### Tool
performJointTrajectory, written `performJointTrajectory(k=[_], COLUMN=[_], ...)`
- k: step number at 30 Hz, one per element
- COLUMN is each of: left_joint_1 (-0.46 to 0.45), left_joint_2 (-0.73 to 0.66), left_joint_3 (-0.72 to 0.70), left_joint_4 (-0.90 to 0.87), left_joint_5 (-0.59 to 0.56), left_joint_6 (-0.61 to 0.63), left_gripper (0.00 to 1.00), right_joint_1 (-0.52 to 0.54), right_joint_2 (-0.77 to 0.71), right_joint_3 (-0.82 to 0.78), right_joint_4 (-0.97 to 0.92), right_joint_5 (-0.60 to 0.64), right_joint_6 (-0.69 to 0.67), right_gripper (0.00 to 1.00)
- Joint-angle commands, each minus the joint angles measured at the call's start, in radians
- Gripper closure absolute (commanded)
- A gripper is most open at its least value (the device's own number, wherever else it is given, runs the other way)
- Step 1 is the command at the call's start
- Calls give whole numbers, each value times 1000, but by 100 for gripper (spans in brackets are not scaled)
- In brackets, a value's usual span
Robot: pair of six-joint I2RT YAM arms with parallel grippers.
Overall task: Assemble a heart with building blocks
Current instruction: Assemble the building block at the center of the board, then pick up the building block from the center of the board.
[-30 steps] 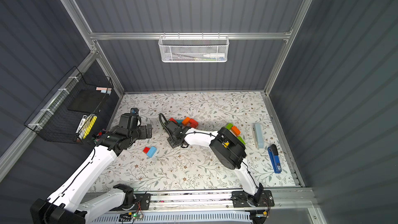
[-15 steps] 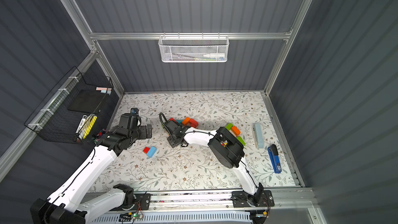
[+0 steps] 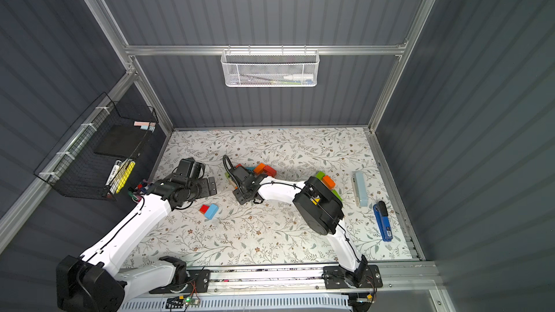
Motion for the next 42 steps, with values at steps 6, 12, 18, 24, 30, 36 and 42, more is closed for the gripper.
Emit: performJointTrajectory(k=[6, 12, 18, 24, 30, 36, 42], left_joint_1=[-2, 1, 58, 165, 194, 203, 203], left_joint_2=[42, 152, 163, 156, 197, 215, 235], left_joint_3=[-45, -52, -87, -126, -151, -180, -210], left_joint_4=[-77, -93, -22, 32, 90, 122, 148], left_joint_5=[44, 63, 103, 121, 174, 210, 235], left_joint_6=[-196, -319, -409, -386, -355, -345, -343], left_gripper=[8, 10, 18, 38, 42, 43, 47], right_joint_1=[-4, -4, -4, -4, -5, -5, -4], right_joint_2=[-259, -416, -516, -561, -562, -557, -556], right_joint_3=[-181, -319, -435, -485, -489, -489, -489], right_joint_4=[69, 97, 135, 141, 143, 139, 135], right_joint_5=[-45, -62, -54, -40, -40, -32, -23], right_joint_6=[-18, 5, 18, 23, 27, 28, 28], right_gripper=[43, 41, 41, 41, 41, 41, 41])
